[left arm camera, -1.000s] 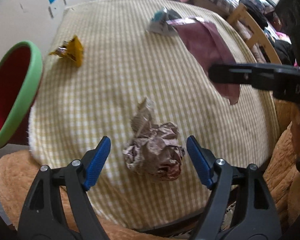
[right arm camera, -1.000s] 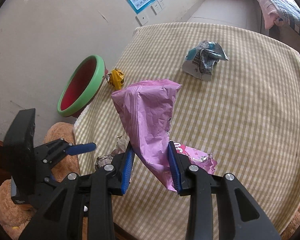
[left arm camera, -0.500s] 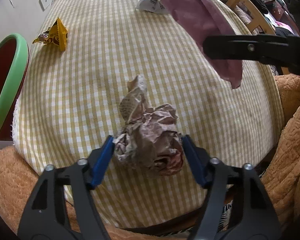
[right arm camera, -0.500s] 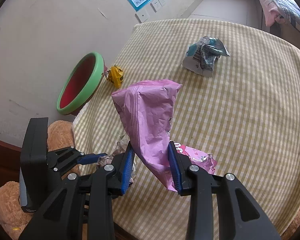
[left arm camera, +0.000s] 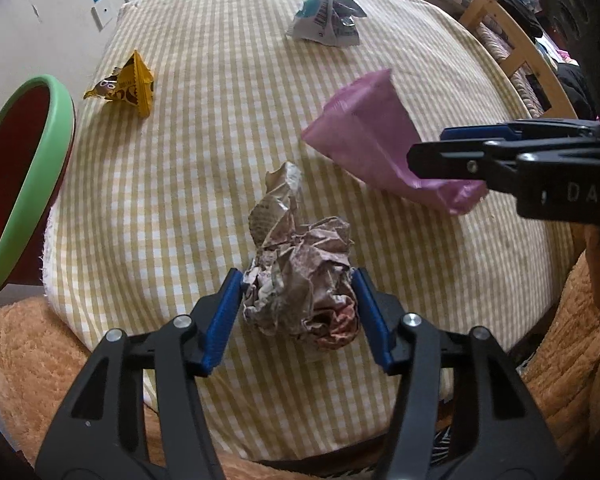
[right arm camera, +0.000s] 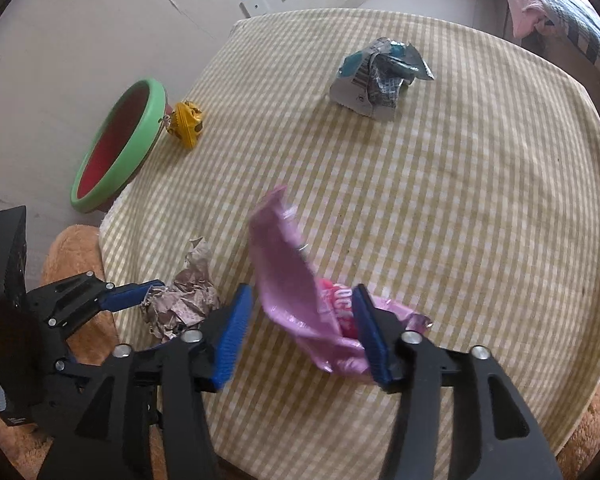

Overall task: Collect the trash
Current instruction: 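Carry the crumpled paper and pink wrapper over the green bin with both grippers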

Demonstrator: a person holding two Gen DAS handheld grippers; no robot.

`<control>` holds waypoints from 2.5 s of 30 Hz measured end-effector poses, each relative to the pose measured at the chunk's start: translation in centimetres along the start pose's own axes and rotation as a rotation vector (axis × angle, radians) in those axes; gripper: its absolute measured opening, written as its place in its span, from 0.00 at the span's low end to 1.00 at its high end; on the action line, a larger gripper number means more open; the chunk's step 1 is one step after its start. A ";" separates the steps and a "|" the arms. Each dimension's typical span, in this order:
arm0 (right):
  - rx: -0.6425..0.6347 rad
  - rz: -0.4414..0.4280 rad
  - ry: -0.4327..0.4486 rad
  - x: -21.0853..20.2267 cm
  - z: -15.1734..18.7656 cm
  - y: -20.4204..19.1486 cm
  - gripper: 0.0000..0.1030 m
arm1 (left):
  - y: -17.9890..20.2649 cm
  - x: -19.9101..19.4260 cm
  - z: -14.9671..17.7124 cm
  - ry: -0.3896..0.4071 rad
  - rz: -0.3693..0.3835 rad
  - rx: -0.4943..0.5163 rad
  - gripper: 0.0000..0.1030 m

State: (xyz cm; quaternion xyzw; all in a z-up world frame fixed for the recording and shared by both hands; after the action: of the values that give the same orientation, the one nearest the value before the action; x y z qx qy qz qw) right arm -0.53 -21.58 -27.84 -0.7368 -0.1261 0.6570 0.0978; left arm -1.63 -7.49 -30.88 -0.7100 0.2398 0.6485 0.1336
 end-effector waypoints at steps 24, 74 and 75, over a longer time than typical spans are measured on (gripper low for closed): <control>-0.046 0.013 -0.067 2.2 0.7 -1.1 0.34 | -0.2 -0.4 0.1 0.024 -0.016 -0.020 0.52; -0.136 -0.146 0.309 -9.4 -6.7 -14.4 0.23 | -13.8 -15.2 -1.2 0.482 -0.180 -0.422 0.52; -0.141 -0.149 0.303 -9.2 -6.8 -14.8 0.23 | -14.3 -15.2 -1.0 0.482 -0.183 -0.434 0.52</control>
State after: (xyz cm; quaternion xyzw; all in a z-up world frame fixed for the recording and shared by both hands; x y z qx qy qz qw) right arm 4.39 -10.25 -13.79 -0.8211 -0.2099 0.5189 0.1121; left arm 5.88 6.71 -17.49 -0.8734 0.0563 0.4832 -0.0236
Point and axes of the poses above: each gripper's, at about its wrist camera, not at the fingertips, and x roughly the way its jaws point, y to its right, z to its underside, the point moved 5 cm from there along x, roughly the way its jaws point, and after that the axes turned 7 degrees about -y, right-handed, at the moved point
